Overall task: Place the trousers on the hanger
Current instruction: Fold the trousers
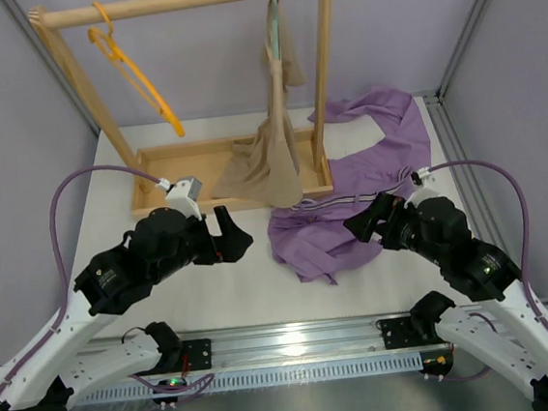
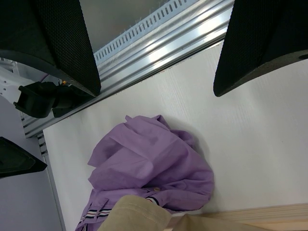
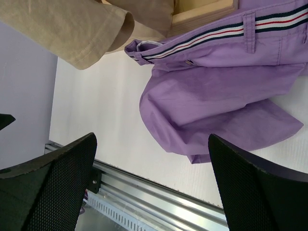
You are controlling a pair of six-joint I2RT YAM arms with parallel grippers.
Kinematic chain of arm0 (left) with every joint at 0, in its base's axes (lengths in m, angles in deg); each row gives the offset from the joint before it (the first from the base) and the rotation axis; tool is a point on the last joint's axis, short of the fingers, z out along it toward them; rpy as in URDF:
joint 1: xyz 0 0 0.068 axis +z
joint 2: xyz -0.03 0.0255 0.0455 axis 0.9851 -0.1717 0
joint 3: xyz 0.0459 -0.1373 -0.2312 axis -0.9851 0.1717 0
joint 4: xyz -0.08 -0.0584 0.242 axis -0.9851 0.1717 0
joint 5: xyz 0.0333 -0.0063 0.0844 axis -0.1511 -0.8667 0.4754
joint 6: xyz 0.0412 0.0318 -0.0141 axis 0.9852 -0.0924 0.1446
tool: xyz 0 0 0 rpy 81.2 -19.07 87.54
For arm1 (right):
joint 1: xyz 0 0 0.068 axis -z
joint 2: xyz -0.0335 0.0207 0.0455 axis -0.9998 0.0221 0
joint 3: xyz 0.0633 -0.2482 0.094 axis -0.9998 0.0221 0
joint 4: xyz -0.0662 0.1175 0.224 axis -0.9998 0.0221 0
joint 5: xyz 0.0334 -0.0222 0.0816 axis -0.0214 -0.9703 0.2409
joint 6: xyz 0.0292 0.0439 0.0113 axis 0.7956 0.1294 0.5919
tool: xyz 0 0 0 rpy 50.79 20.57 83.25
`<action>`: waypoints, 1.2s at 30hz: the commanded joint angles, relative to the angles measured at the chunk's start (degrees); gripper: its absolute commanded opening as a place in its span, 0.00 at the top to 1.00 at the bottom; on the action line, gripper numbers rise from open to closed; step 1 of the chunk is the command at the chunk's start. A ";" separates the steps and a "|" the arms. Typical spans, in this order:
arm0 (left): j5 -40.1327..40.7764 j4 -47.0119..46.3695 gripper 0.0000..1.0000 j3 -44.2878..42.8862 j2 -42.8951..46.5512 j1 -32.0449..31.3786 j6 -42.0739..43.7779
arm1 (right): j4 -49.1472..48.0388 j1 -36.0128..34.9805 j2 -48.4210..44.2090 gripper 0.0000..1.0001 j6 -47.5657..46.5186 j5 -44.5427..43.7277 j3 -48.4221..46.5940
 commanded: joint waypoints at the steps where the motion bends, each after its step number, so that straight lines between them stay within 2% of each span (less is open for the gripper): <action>1: -0.51 -2.11 0.00 0.26 -0.17 0.22 0.58 | -1.65 -0.29 1.19 0.00 1.25 -2.60 -1.00; 5: 0.02 -2.72 0.00 0.44 -0.96 0.22 0.13 | 1.87 -0.29 4.70 0.00 3.54 -11.65 -4.85; 10: -1.21 -2.99 0.00 -1.84 -3.07 0.22 -0.30 | 2.66 -0.29 13.64 0.00 -0.57 -25.00 -10.40; 12: -1.04 -4.12 0.00 -1.32 -3.42 0.22 -0.65 | 1.53 -0.03 17.08 0.00 -3.12 -26.78 -12.95; 15: -0.68 -5.62 0.00 0.43 -4.04 0.22 -1.71 | -2.69 0.67 24.11 0.05 -10.24 -22.76 -16.02; 16: -0.77 -5.97 0.00 0.61 -4.21 0.22 -1.88 | -2.44 0.85 25.96 0.10 -12.09 -21.52 -17.16; 19: -0.68 -5.62 0.00 0.35 -5.44 0.22 -2.33 | 1.06 1.46 33.34 0.13 -12.90 -21.69 -22.96; 25: 0.46 -5.88 0.00 1.75 -6.50 0.22 -4.34 | 2.84 3.92 39.68 0.14 -2.36 -20.20 -21.93; 28: 0.02 -6.32 0.00 2.63 -7.38 0.31 -5.66 | -0.57 4.45 41.96 0.14 2.04 -17.12 -19.55; 32: -1.38 -6.50 0.00 3.42 -8.00 0.31 -6.46 | -5.24 4.45 44.78 0.14 3.45 -15.45 -15.16; 36: -1.04 -6.06 0.00 4.39 -7.56 0.22 -6.55 | -6.30 4.45 46.54 0.19 3.28 -13.34 -13.05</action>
